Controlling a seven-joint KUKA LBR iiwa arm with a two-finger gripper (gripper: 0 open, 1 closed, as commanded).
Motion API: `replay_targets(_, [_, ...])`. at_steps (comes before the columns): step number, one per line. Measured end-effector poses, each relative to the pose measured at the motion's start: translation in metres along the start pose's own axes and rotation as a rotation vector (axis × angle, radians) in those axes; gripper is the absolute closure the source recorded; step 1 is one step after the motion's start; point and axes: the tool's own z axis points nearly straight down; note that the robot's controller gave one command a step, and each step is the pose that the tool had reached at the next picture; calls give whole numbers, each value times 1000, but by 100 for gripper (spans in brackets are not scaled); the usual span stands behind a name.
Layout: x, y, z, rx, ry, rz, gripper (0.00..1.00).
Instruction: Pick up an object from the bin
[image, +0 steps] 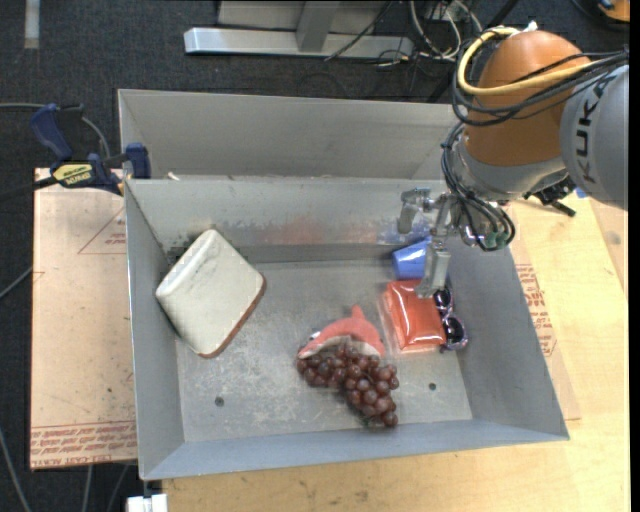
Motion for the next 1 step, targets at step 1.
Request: replay_targets(1, [-1, 0, -5, 1, -8, -1, 0])
